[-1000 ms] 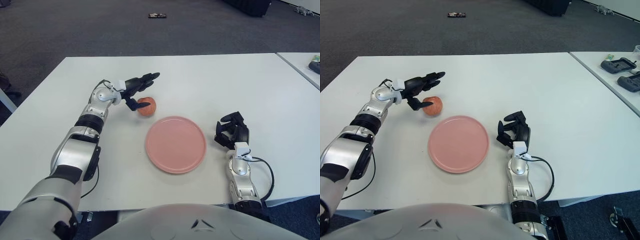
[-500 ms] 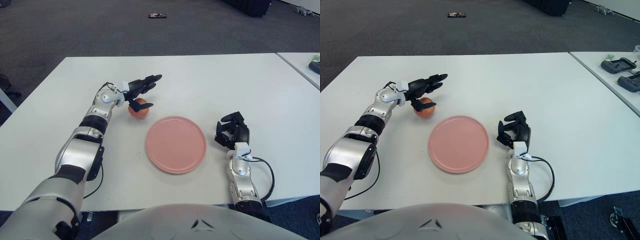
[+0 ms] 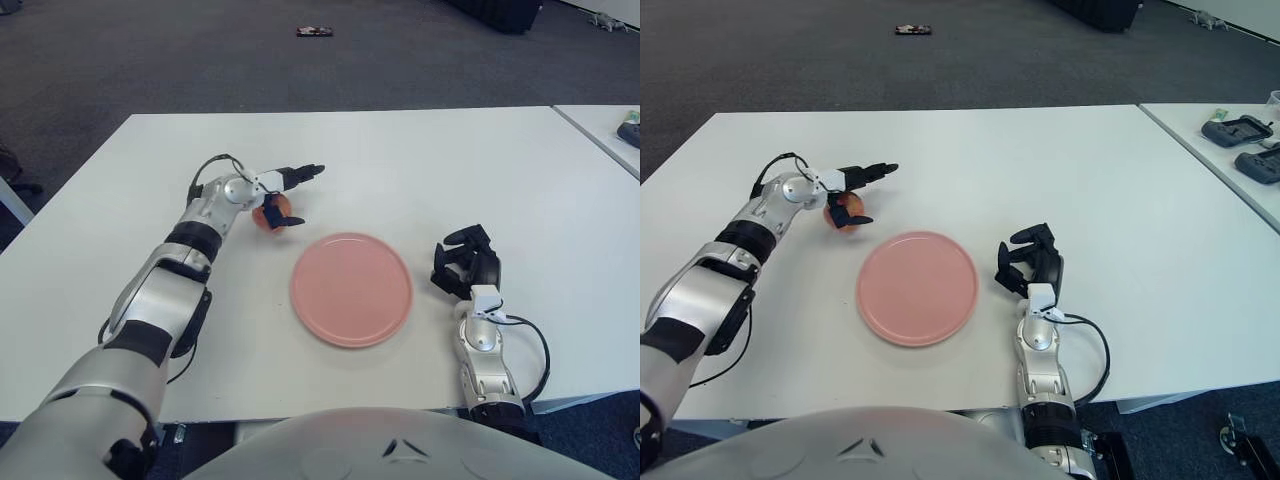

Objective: Put the apple into the plate.

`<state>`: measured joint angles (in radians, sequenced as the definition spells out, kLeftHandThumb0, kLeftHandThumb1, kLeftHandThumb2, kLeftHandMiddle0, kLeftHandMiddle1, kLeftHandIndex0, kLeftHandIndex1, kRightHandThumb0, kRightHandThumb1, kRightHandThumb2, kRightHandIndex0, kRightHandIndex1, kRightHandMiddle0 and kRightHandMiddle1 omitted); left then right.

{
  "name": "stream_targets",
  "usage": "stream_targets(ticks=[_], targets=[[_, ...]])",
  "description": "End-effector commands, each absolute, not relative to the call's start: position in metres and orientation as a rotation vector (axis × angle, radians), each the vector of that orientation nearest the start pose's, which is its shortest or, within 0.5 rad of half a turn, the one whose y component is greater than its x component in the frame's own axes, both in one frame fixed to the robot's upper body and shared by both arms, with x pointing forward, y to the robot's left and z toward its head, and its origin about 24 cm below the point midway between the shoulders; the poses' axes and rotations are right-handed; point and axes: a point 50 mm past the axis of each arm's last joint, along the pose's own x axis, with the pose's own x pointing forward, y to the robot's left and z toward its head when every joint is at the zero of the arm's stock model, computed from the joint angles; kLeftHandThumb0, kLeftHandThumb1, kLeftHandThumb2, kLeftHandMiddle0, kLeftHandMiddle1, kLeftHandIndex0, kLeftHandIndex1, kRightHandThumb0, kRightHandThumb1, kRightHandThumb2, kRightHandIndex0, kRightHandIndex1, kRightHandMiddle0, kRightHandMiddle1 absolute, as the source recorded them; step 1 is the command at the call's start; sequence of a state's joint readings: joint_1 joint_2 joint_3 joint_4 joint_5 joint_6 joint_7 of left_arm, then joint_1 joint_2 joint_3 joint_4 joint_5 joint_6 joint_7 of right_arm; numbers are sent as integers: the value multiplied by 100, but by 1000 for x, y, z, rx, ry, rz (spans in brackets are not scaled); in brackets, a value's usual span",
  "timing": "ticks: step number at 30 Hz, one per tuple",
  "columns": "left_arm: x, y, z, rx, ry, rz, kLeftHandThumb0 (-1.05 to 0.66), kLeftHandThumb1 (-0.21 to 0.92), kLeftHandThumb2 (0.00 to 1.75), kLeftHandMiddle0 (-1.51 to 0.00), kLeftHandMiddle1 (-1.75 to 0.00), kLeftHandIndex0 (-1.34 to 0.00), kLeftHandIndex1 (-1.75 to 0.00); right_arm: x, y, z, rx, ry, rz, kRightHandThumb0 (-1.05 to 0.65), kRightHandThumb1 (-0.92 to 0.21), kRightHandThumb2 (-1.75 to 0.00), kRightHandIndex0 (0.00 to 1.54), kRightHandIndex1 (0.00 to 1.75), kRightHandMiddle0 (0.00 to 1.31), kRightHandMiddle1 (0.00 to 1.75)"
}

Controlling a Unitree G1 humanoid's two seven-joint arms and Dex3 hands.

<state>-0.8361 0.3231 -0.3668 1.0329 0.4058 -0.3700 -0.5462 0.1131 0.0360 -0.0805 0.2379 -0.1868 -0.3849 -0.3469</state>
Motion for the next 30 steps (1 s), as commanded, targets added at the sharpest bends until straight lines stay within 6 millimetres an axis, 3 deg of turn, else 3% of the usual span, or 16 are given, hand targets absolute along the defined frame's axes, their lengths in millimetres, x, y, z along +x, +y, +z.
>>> stream_targets(ticks=[1, 10, 30], targets=[[363, 127, 49, 1051, 185, -891, -67, 17, 112, 0, 0, 0, 0, 215, -177, 2, -149, -72, -392, -42, -52, -107, 67, 146, 45, 175], [359, 137, 37, 1193, 167, -889, -91, 41, 88, 0, 0, 0, 0, 213, -176, 4, -141, -87, -385, -42, -53, -106, 69, 144, 45, 175], [354, 165, 25, 1622, 98, -866, -104, 60, 67, 0, 0, 0, 0, 212, -177, 2, -138, -62, -397, -41, -54, -105, 67, 142, 43, 175]])
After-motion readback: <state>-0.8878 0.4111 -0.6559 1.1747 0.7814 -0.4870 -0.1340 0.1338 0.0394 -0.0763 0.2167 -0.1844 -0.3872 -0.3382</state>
